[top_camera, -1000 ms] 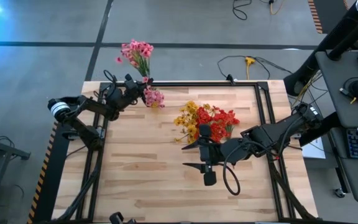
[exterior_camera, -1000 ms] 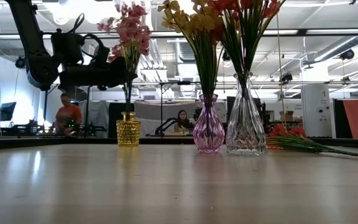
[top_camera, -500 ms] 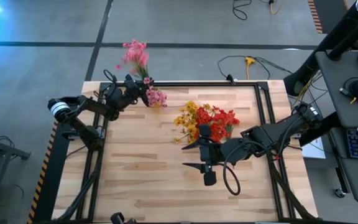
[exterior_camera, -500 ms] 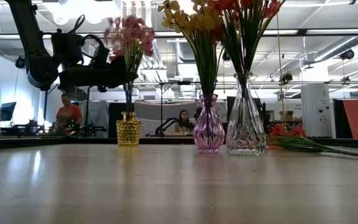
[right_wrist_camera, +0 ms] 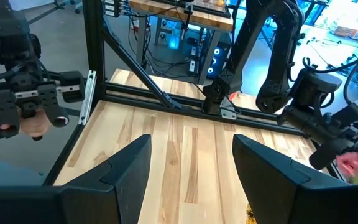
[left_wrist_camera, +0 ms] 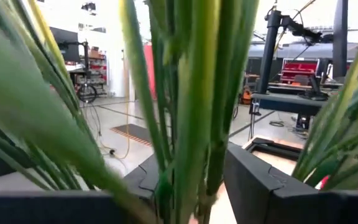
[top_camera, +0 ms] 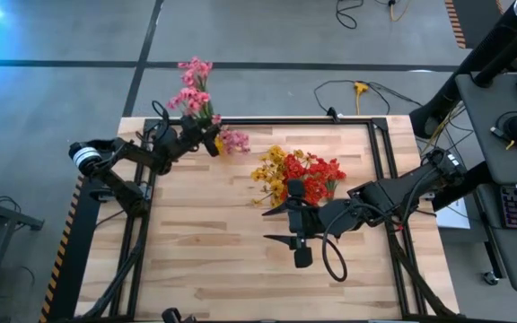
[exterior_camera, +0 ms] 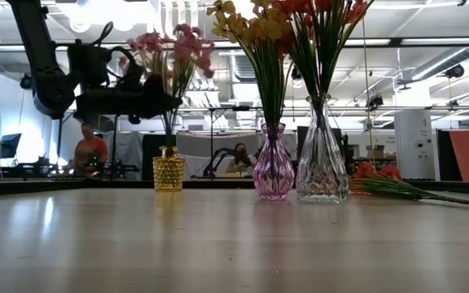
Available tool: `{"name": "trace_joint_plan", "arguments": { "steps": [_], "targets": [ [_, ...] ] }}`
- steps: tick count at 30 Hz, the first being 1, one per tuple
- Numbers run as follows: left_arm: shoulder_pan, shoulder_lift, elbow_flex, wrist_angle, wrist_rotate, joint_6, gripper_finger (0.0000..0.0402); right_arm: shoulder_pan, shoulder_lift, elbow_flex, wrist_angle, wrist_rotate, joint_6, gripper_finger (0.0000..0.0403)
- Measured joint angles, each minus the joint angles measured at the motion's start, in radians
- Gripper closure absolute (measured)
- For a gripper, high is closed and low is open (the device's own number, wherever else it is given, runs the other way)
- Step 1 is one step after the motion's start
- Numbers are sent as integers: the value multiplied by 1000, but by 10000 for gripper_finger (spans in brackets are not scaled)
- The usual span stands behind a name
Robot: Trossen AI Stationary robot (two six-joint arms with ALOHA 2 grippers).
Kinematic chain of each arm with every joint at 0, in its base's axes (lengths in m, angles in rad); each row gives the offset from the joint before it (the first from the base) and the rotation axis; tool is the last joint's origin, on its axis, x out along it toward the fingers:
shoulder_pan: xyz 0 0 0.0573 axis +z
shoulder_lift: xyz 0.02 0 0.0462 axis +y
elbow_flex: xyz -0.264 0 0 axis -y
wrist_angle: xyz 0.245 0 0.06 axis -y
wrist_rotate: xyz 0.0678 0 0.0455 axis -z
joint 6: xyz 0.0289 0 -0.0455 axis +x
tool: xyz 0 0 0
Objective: Sort flowers into vase by color
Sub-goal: Put the pink flowers into the yellow vase, then put the red flowers into the transparent vase
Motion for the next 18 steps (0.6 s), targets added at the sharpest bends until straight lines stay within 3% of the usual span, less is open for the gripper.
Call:
{"name": "trace_joint_plan", "arguments": {
  "steps": [18],
  "targets": [
    [2, -6, -87, -5, -8, 29, 232, 0, 0, 0, 8, 0, 1, 183]
  ]
}}
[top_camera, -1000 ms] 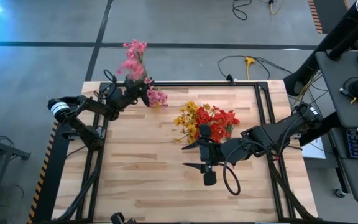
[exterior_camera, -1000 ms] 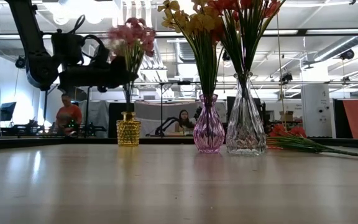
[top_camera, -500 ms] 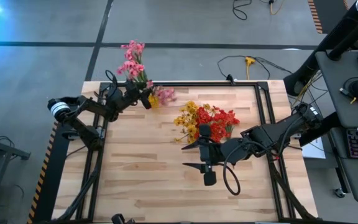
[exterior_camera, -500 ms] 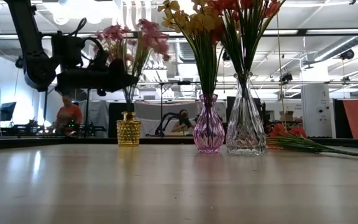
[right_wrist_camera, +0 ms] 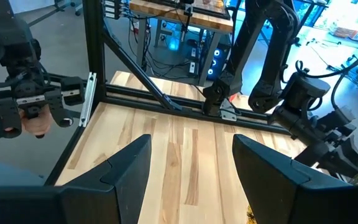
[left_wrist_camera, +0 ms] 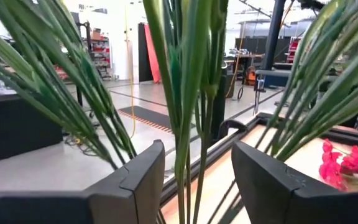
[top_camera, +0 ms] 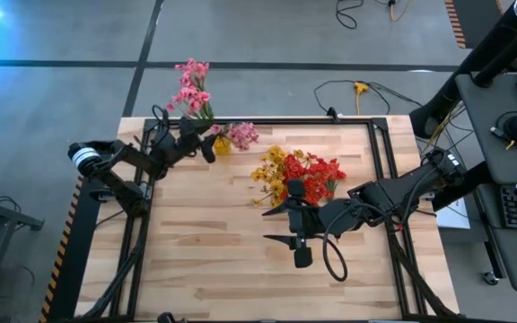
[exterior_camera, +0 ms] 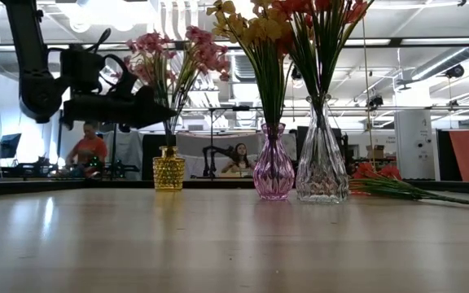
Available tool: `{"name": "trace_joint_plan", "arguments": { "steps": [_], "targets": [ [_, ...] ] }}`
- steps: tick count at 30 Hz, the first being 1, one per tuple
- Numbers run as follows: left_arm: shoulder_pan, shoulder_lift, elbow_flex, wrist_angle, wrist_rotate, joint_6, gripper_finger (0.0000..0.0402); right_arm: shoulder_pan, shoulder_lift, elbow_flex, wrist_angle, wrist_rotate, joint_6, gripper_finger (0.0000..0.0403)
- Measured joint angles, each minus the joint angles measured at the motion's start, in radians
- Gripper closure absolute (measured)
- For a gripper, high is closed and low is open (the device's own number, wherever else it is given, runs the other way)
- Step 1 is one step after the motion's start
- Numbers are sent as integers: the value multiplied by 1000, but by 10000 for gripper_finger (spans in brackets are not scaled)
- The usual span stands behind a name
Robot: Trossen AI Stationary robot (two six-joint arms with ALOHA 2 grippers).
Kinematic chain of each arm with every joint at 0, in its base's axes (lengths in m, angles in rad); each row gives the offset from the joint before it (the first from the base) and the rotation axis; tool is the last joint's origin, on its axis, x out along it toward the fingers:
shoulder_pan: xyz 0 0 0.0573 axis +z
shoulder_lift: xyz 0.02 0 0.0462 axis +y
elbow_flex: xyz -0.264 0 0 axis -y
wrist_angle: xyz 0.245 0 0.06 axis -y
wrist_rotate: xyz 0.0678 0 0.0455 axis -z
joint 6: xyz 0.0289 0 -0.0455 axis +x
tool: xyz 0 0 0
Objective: Sort flowers into vase by color
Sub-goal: Put the red flowers into the transparent vase
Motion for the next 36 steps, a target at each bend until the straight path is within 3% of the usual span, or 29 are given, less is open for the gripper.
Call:
{"name": "trace_joint_plan", "arguments": {
  "steps": [23, 29, 36],
  "targets": [
    [1, -46, -113, 7, -72, 7, 229, 0, 0, 0, 14, 0, 8, 183],
    [0, -58, -159, 19, -69, -49, 229, 1, -4, 0, 5, 0, 99, 183],
    [-14, -71, -195, 56, 127, -171, 229, 24, -26, 68, -251, -6, 408, 183]
  ]
}}
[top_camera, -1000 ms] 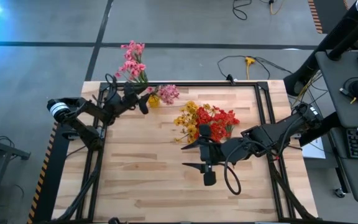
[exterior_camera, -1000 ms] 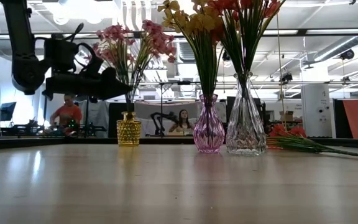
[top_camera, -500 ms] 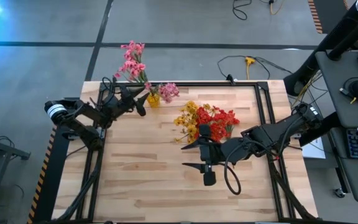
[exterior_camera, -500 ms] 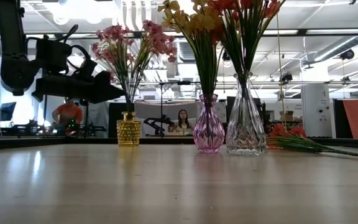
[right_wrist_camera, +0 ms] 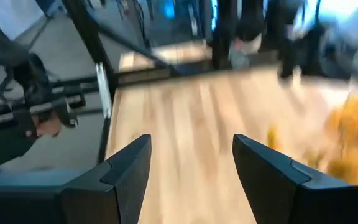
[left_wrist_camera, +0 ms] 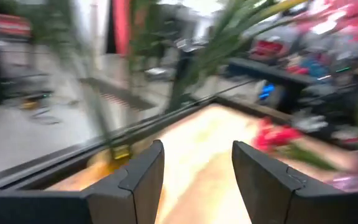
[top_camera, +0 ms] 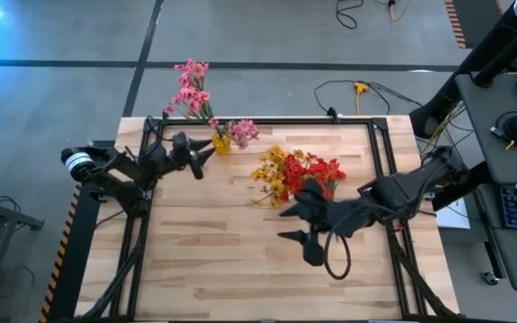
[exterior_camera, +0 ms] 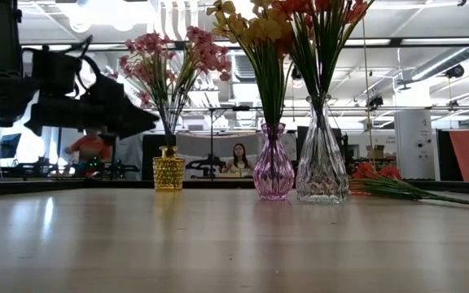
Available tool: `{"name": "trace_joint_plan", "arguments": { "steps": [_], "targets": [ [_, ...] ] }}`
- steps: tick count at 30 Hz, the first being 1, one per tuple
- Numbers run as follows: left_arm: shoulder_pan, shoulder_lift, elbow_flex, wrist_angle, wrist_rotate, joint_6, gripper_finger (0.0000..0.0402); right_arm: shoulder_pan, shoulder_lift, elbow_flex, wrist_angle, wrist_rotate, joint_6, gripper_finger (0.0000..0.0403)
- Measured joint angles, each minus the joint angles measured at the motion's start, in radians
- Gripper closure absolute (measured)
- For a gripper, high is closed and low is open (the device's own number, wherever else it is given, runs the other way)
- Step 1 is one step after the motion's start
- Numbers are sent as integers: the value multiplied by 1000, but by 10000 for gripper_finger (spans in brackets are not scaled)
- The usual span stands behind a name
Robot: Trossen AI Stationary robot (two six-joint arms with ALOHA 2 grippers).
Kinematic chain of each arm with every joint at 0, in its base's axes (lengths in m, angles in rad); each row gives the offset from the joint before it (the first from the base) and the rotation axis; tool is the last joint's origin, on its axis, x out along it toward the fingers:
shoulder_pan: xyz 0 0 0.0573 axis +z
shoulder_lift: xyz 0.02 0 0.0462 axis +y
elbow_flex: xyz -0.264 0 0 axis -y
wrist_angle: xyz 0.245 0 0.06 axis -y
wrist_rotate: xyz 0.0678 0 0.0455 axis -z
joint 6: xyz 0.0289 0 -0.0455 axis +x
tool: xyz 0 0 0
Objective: Sort flowers into vase by color
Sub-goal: Put the red flowers into the transparent vase
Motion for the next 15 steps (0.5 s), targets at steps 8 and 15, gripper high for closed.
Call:
{"name": "trace_joint_plan", "arguments": {
  "steps": [8, 15],
  "targets": [
    [-83, -82, -41, 110, 66, -77, 229, 159, 2, 94, -144, -143, 347, 183],
    [-166, -167, -29, 101, 69, -119, 229, 268, 2, 78, -383, -72, 796, 183]
  ]
}}
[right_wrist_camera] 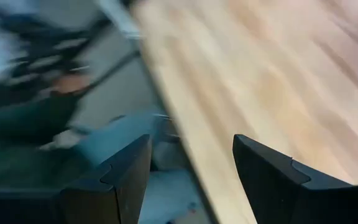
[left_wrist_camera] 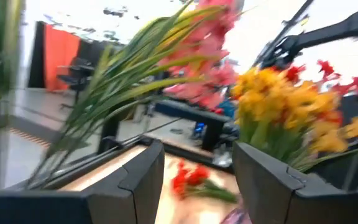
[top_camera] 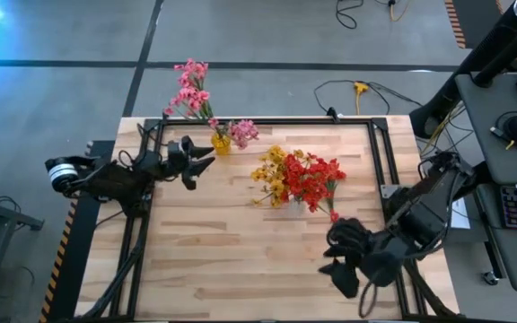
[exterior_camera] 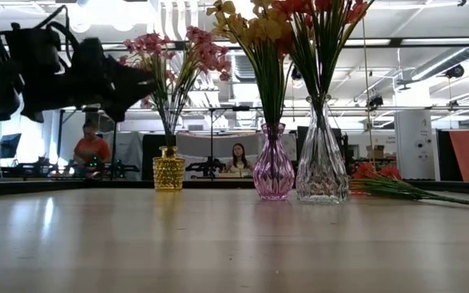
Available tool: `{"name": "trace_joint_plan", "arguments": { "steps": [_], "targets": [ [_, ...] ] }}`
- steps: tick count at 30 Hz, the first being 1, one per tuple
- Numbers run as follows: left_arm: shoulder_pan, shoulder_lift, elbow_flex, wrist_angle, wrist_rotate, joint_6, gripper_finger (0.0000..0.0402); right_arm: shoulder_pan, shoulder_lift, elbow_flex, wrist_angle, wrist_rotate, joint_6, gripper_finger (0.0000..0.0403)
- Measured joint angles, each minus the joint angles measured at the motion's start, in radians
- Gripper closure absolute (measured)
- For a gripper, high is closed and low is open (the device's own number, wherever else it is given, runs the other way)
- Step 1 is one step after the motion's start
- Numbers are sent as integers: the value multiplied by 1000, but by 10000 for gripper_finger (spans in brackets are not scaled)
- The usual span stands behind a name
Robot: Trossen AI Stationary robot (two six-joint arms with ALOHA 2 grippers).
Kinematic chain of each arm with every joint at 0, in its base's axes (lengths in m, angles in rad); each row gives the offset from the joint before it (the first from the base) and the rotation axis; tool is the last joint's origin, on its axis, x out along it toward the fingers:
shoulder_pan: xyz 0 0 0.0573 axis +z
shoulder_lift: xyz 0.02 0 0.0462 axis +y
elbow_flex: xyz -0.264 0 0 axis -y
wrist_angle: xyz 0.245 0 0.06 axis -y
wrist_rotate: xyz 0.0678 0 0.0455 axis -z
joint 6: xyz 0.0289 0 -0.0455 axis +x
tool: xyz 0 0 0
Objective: Sort flowers into vase by color
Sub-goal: Put the red flowers into the transparent vase
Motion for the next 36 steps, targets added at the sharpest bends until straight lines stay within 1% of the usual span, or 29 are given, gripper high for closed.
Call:
{"name": "trace_joint_plan", "arguments": {
  "steps": [3, 6, 8, 11, 13, 14, 16, 19, 25, 29, 33, 36],
  "targets": [
    [-24, -21, 13, 2, 61, -43, 229, 18, 5, -55, -138, 11, 227, 183],
    [-35, -33, 20, 2, 149, -93, 229, 42, 20, -123, -244, -49, 406, 184],
    [-34, -38, 20, 1, 206, -116, 229, 58, 27, -173, -260, -79, 479, 183],
    [-34, -34, 22, 1, 298, -124, 229, 74, 35, -254, -259, -81, 532, 183],
    [-35, -27, 22, 1, 337, -124, 229, 73, 44, -310, -260, -80, 556, 183],
    [-35, -23, 22, 0, 339, -129, 229, 69, 47, -340, -259, -76, 559, 183],
    [-34, -13, 22, 1, 338, -143, 229, 56, 47, -405, -251, -44, 561, 183],
    [-34, 0, 43, 2, 333, -145, 229, 30, 45, -512, -194, 15, 561, 183],
    [-34, 29, 114, -3, 331, -146, 229, -46, 52, -683, -179, 40, 557, 183],
    [-34, 50, 155, -8, 332, -149, 229, -96, 43, -791, -87, 63, 534, 183],
    [-34, 72, 184, -8, 335, -149, 229, -150, 5, -863, 17, 58, 495, 183],
    [-34, 86, 197, -9, 335, -150, 229, -189, -4, -892, 39, 51, 445, 183]
  ]
}}
